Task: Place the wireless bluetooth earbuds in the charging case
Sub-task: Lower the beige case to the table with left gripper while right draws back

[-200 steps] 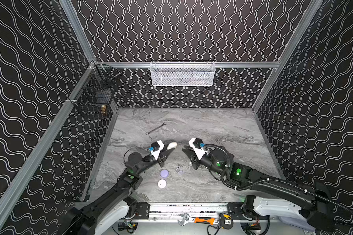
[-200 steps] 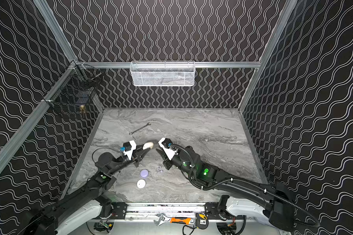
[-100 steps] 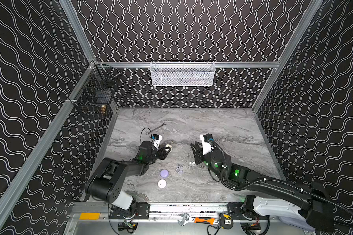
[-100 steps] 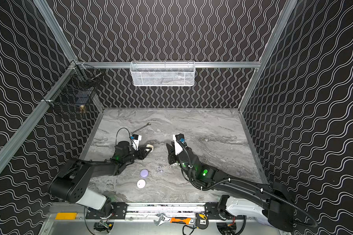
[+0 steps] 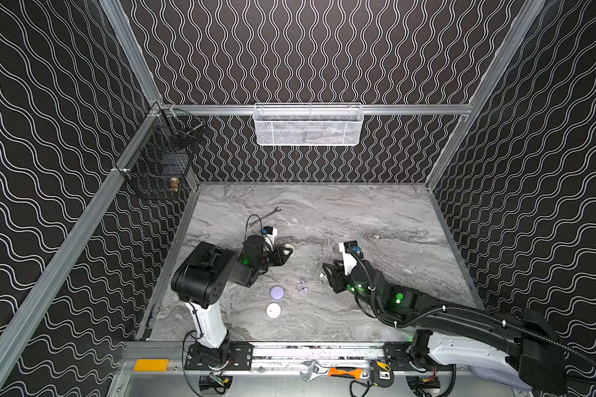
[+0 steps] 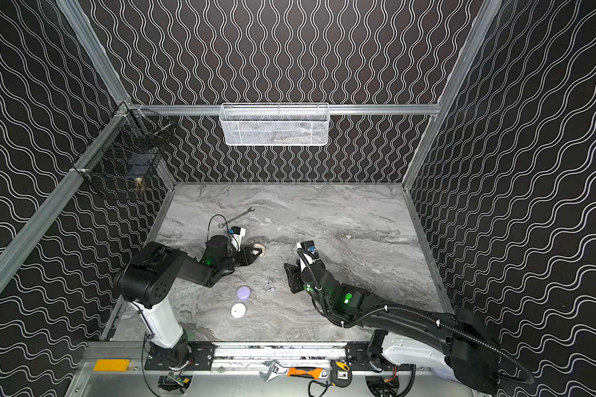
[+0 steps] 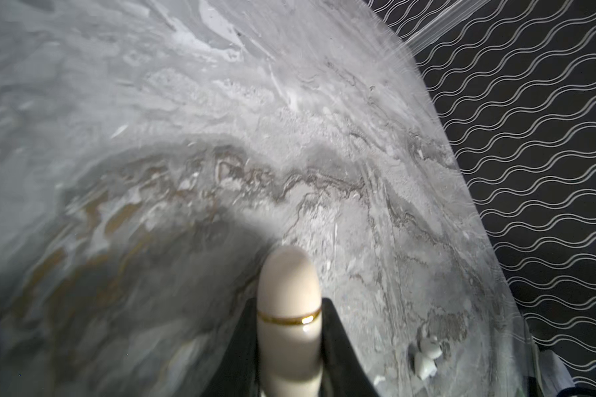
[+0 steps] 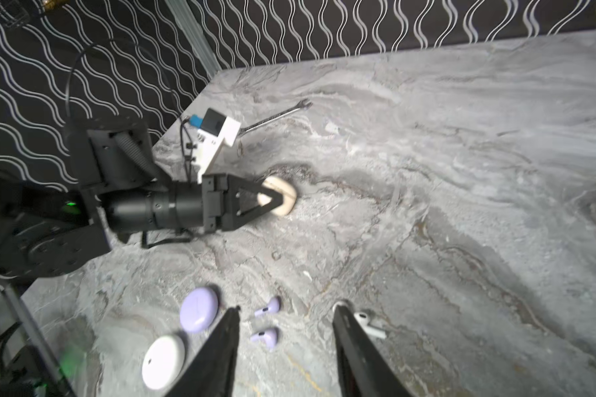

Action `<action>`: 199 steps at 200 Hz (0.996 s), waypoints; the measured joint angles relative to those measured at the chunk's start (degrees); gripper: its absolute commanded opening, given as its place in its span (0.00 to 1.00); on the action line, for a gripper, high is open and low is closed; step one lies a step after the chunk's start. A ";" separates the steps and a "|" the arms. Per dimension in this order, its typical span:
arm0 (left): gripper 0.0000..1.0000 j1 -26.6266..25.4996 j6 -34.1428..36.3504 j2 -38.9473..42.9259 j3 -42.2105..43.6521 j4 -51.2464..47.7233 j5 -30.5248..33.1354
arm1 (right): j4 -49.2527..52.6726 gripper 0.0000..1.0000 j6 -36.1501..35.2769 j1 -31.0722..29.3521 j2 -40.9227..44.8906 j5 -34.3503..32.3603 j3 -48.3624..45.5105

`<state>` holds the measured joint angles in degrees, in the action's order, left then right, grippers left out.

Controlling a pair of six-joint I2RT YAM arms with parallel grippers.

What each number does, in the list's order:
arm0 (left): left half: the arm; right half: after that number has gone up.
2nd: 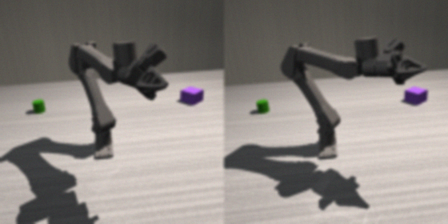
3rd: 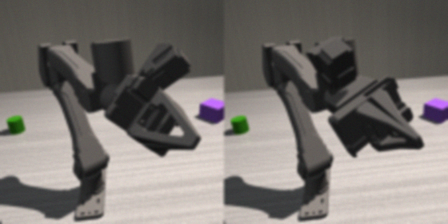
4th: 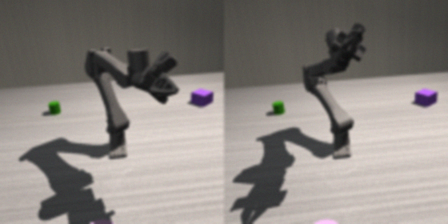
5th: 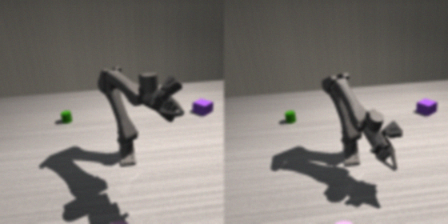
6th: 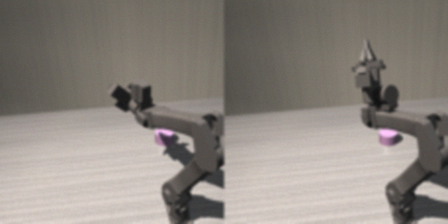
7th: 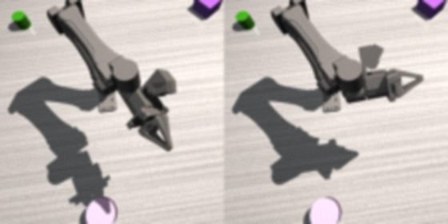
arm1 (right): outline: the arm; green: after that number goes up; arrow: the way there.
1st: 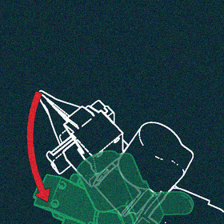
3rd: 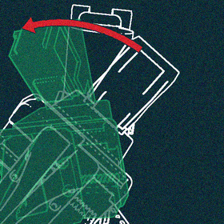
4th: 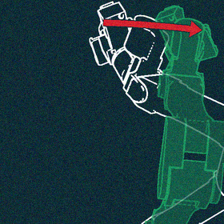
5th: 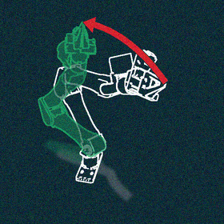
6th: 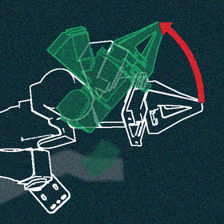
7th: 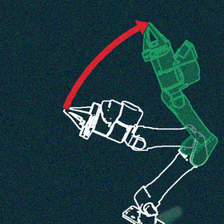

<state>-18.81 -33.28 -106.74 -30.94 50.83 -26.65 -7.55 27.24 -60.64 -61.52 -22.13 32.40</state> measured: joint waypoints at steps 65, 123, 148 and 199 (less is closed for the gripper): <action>0.91 -0.11 0.11 -1.42 2.97 8.37 3.32 | -2.23 0.67 0.09 0.00 -1.09 3.78 -1.86; 0.98 0.07 4.13 5.55 2.64 -1.16 8.92 | -6.21 0.75 -3.74 -0.04 -4.09 4.81 -4.11; 0.99 1.14 5.70 10.80 1.18 -11.15 10.43 | -7.50 0.75 -6.73 -0.15 -6.14 6.58 -2.56; 0.99 5.18 9.49 24.96 -11.45 -27.85 14.38 | -7.34 0.73 -14.69 -0.92 -14.58 8.41 7.69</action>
<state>-13.63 -23.79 -81.78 -42.39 22.98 -12.27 -14.90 12.56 -61.56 -76.09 -13.72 40.10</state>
